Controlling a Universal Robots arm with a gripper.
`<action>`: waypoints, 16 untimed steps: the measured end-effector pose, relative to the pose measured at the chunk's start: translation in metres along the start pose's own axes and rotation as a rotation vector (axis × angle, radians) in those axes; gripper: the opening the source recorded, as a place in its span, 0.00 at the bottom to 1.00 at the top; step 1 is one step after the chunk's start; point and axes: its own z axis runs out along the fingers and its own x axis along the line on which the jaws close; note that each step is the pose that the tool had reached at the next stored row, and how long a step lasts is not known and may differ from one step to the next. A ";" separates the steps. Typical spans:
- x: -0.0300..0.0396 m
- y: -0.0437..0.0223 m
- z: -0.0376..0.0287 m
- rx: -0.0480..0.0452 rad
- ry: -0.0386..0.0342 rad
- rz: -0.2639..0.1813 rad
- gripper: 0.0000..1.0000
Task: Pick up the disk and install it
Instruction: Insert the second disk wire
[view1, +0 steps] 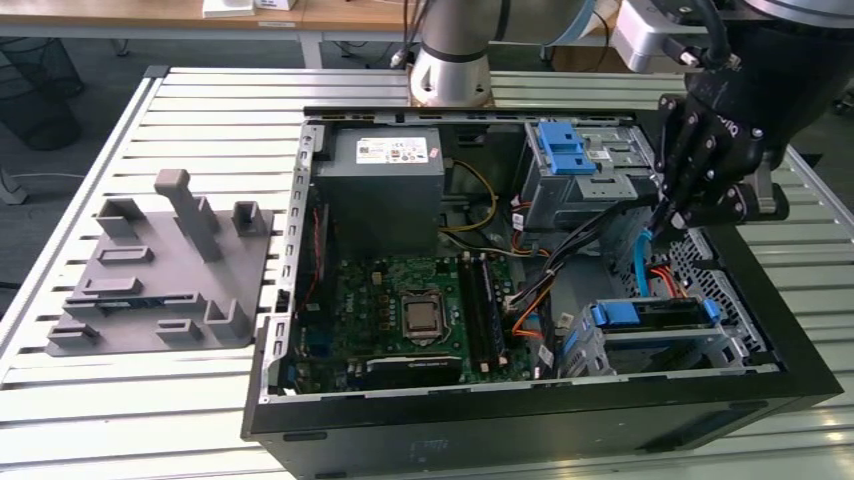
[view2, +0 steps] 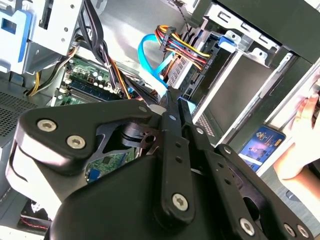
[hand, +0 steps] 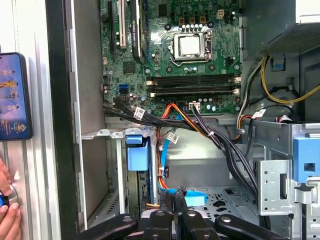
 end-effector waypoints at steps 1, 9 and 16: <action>0.0000 0.0000 -0.0008 0.0000 0.0000 0.000 0.18; -0.0009 0.0013 -0.0008 0.0006 0.0103 0.000 0.18; -0.0033 0.0016 0.0029 0.0006 0.0104 0.000 0.25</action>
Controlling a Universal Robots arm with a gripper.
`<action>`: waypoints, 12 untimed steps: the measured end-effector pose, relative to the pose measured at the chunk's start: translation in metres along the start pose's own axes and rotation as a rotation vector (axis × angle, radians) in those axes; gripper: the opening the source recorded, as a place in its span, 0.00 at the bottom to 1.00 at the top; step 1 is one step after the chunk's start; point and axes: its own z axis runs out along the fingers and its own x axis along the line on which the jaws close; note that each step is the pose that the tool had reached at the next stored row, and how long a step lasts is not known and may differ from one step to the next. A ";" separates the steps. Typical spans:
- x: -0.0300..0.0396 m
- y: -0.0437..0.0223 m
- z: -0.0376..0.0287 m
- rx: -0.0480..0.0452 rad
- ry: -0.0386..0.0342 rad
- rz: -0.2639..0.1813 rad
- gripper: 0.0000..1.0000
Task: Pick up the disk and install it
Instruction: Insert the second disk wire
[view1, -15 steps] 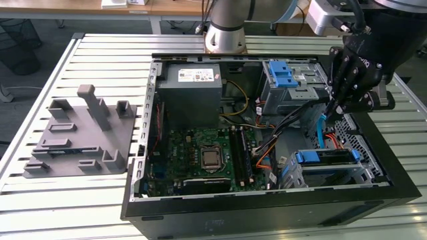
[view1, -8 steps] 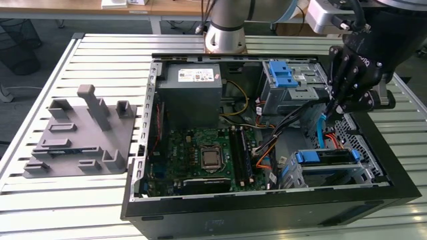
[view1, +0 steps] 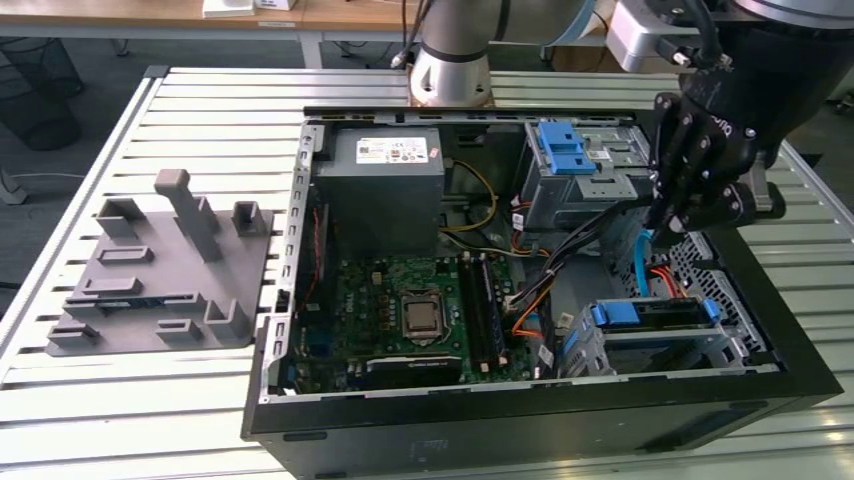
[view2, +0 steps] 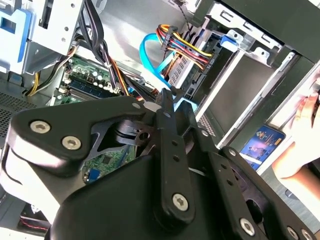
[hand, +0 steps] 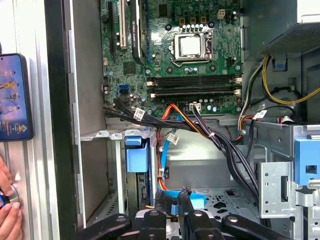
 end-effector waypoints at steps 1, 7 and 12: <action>-0.0002 0.0000 0.0005 0.0000 0.0001 0.000 0.25; -0.0006 0.0004 0.0074 0.0005 0.0113 0.000 0.25; -0.0009 0.0006 0.0130 0.0015 0.0292 0.000 0.25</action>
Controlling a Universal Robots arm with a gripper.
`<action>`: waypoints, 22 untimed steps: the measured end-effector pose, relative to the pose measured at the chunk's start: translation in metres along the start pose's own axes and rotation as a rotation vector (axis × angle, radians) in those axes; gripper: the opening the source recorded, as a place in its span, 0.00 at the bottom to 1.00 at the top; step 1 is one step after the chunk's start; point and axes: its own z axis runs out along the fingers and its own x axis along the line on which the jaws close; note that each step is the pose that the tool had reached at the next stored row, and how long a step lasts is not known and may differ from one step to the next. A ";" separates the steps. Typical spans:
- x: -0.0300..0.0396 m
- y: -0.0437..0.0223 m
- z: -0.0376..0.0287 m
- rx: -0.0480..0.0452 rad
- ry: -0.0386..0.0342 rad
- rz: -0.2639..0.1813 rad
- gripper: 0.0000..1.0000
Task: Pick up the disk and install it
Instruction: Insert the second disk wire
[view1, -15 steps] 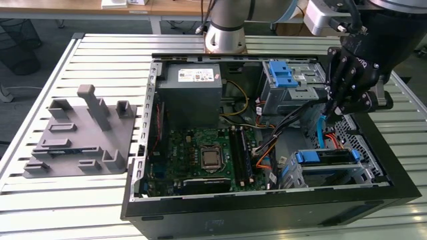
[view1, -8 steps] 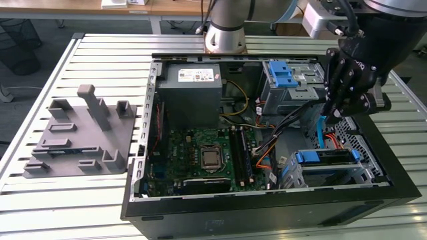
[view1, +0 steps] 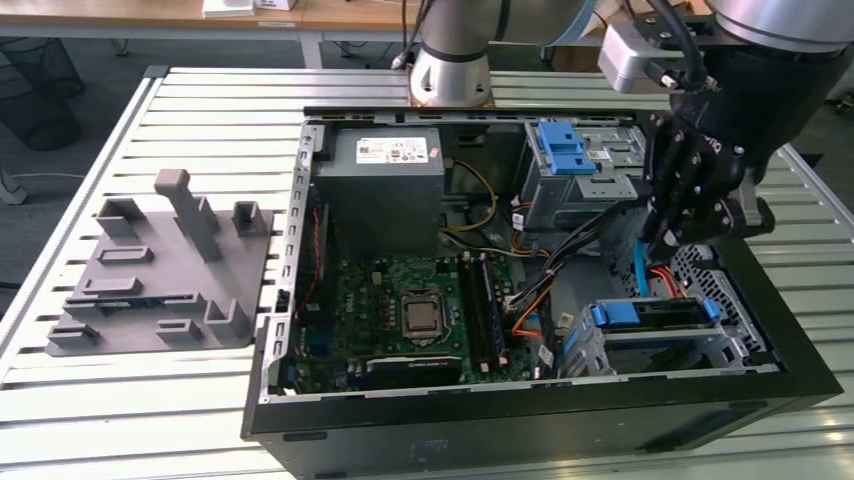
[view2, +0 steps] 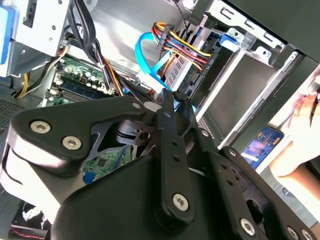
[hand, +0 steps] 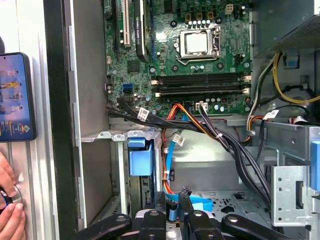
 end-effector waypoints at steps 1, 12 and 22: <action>-0.0001 0.0000 0.0011 0.0002 0.0034 0.000 0.25; 0.0014 -0.0007 0.0066 -0.0003 0.0040 0.002 0.17; 0.0190 -0.0037 0.0159 -0.0084 -0.0159 0.002 0.17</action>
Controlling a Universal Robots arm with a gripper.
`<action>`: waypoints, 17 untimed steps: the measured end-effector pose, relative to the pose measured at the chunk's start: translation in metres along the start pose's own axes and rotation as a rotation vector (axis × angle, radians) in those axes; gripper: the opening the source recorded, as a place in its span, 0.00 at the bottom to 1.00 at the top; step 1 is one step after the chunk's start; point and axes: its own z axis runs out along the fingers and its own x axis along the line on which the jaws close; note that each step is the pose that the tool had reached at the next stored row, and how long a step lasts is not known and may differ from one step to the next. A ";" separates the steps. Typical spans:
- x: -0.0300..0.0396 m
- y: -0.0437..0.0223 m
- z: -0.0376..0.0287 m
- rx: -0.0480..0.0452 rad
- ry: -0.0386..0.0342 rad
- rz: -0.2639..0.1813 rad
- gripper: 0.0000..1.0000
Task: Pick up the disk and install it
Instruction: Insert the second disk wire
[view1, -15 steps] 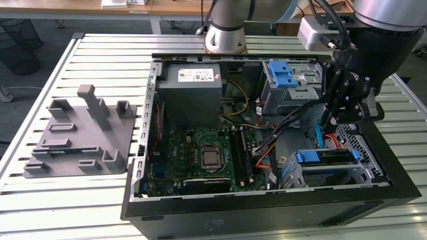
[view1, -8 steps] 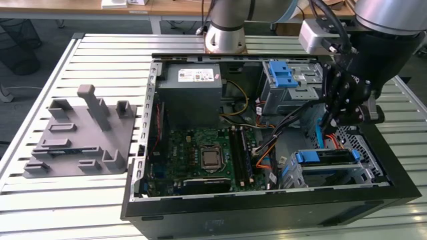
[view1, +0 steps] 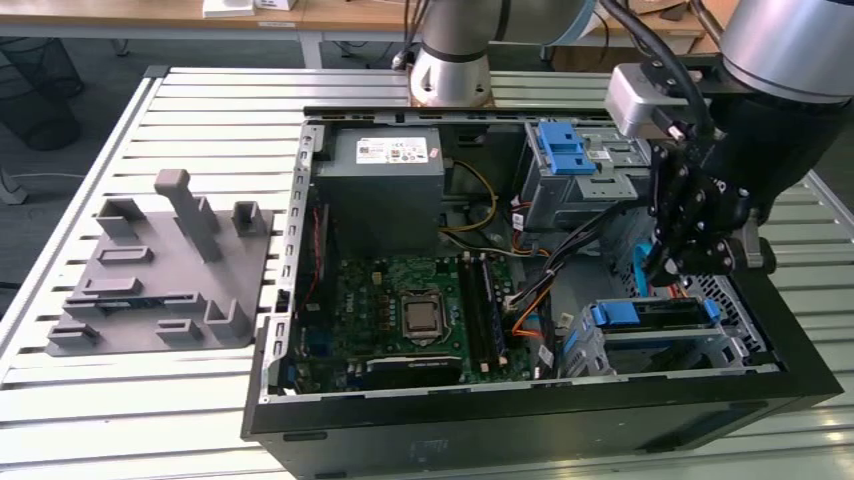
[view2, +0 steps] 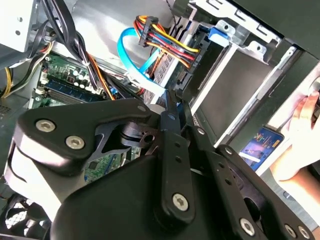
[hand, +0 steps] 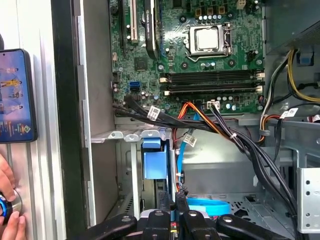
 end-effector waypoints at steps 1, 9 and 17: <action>0.0003 -0.0015 0.0006 -0.0044 -0.0017 0.000 0.17; 0.0051 -0.0076 0.0086 -0.0299 -0.0133 -0.002 0.17; 0.0111 -0.0080 0.0115 -0.0309 -0.0161 -0.002 0.17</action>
